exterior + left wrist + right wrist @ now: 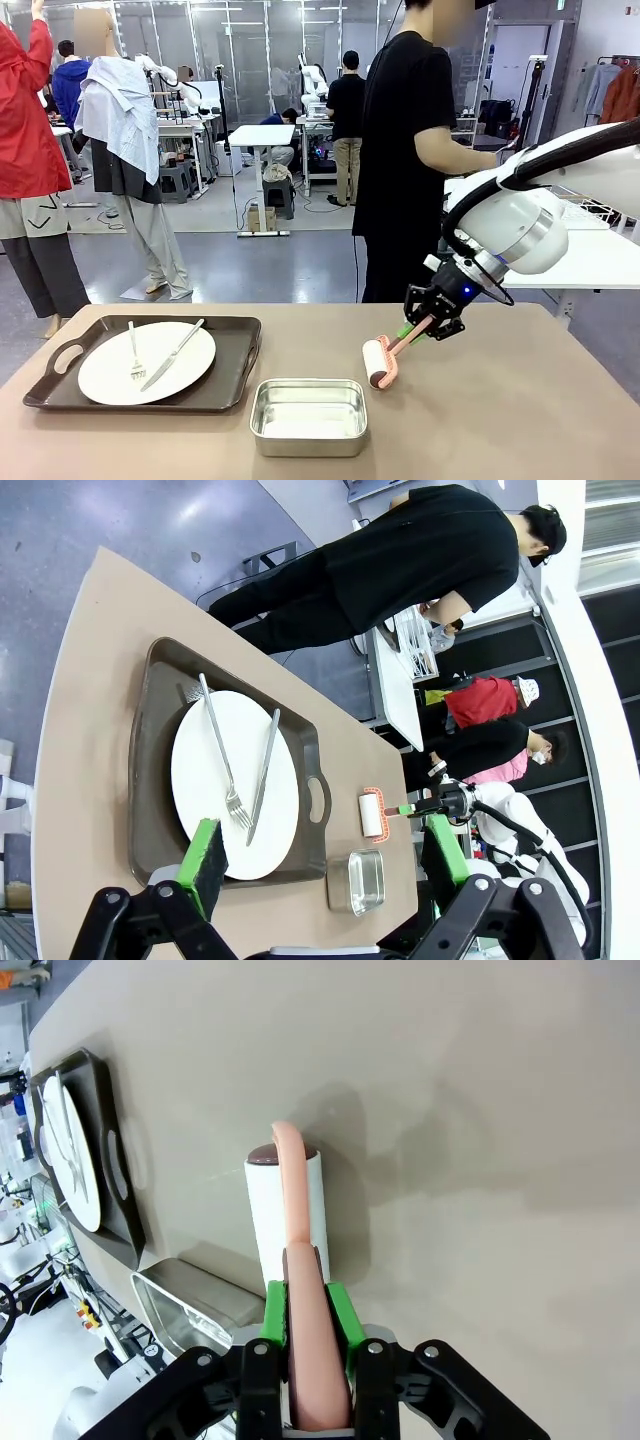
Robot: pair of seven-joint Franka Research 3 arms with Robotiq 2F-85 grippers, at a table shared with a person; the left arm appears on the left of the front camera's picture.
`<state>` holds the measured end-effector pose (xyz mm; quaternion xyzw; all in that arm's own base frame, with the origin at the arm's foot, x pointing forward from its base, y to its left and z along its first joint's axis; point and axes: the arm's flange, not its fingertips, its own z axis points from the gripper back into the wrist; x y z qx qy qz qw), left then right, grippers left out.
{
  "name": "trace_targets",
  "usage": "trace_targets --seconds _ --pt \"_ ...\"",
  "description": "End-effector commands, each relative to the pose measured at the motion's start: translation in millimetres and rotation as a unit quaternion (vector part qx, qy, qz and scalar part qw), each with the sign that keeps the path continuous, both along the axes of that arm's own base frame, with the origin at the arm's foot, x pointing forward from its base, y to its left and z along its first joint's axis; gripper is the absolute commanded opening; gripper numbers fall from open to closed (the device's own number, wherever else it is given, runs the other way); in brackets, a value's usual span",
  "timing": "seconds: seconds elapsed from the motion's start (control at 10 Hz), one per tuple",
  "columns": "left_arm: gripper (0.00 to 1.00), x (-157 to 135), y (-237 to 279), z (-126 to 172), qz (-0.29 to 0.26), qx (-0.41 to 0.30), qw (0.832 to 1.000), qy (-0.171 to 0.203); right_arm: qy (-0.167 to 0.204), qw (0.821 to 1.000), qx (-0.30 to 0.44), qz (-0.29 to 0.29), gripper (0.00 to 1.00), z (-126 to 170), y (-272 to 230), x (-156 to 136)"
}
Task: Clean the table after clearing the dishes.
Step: When the left (or right) Handle tray is removed, use the left hand (or right hand) to clean the left (or right) side of the table with the Lint Roller.
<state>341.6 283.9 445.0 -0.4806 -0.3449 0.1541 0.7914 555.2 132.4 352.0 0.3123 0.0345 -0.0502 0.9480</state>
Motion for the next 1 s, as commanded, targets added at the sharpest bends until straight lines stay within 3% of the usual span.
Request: trace_targets --seconds 0.0,0.5,0.9 --pt "1.0 -1.8 1.0 0.8 0.0 -0.003 1.0 -0.004 -0.023 0.998 -0.05 -0.022 0.22 -34.5 -33.9 -6.1" --pt "1.0 -1.8 1.0 0.8 0.0 -0.003 1.0 -0.004 -0.06 0.973 -0.193 -0.109 0.22 -36.8 -127.0 -28.9" --pt "1.0 -1.8 1.0 0.8 0.0 -0.003 1.0 -0.004 -0.023 0.941 -0.312 -0.131 0.22 -29.2 -172.8 -37.1"
